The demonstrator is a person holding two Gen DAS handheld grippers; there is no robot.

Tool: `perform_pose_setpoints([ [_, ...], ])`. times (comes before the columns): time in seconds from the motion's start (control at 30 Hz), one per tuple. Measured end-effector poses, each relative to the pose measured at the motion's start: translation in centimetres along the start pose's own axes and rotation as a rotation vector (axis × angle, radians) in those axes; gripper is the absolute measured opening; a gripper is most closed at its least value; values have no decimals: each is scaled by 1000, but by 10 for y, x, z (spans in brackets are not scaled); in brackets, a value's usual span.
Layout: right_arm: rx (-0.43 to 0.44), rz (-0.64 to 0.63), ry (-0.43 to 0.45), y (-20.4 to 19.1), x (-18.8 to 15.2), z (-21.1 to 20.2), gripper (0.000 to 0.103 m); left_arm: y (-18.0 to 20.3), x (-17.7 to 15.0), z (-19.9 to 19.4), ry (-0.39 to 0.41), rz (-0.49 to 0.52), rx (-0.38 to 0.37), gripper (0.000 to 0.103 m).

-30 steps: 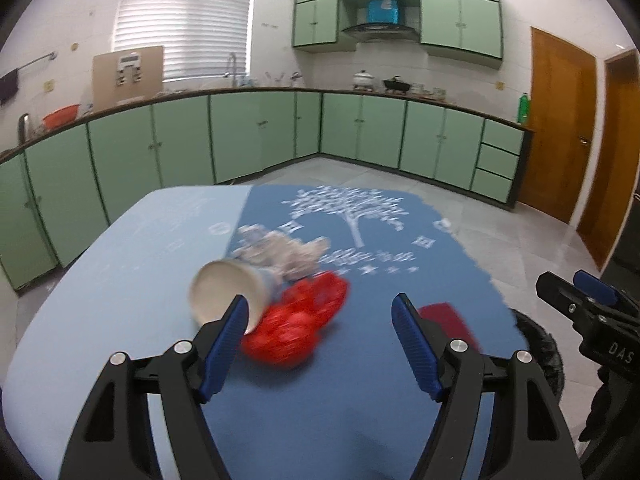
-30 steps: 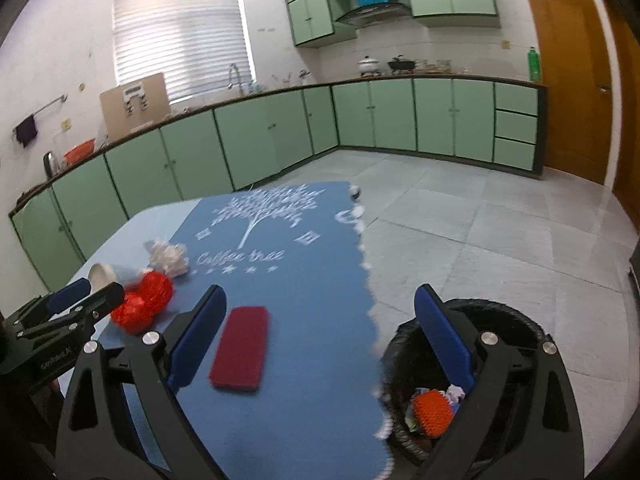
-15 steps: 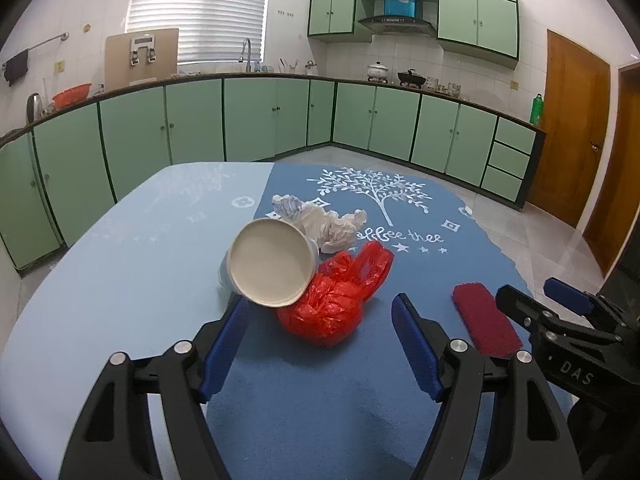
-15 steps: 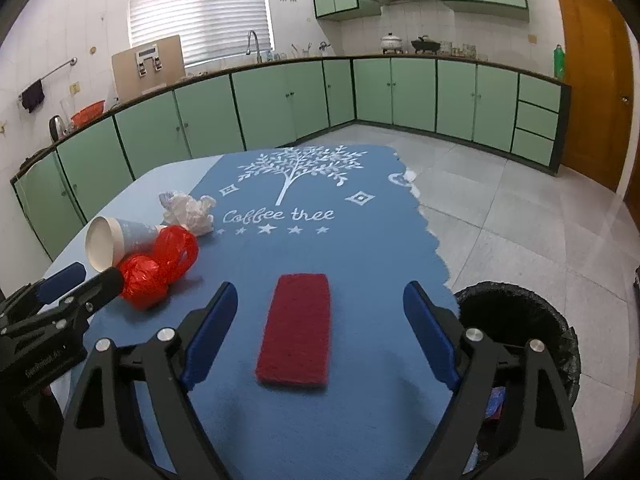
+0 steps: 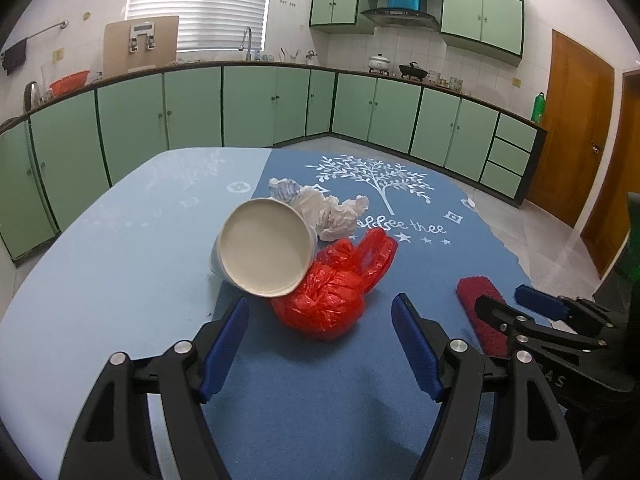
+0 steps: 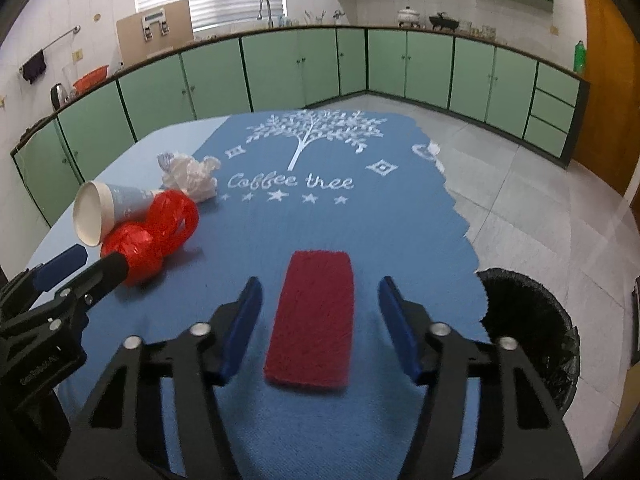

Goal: Collect trash
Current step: 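Grasp the red sponge with the right gripper and lift it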

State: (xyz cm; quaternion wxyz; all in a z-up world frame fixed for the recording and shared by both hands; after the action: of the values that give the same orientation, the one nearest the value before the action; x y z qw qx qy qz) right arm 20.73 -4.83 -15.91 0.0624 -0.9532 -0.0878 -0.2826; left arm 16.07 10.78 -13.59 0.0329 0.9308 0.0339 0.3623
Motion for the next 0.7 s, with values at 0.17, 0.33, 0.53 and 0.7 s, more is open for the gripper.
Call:
perform_pose_setpoints([
  [0.17,18,9,-31,2,0,6,42,3,0,0,-1,6,0,72],
  [0.33,25,6,-22,1,-1,4,41,8,1,1,-8,14,-7,72],
  [0.53,29,53,27,12,-2,-6,40,16,2,8,-31,26,-16,67],
  [0.7,20,48,43,17,-2,-9,41,22,7,17,-52,26,7,61],
])
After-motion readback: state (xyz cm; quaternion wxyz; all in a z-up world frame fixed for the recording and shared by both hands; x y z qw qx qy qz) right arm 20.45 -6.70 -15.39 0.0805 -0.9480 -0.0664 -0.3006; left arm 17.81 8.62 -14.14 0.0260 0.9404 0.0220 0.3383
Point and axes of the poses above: each gripper's, at about its wrist camera, not at the fingertips, and z roughly the way its jaws point, y to its right, x to its top, the point moved 2 cm from there along z, roughly the way its jaws point, and after that the axes turned 11 degrees about -y, right-handed, at the moved point
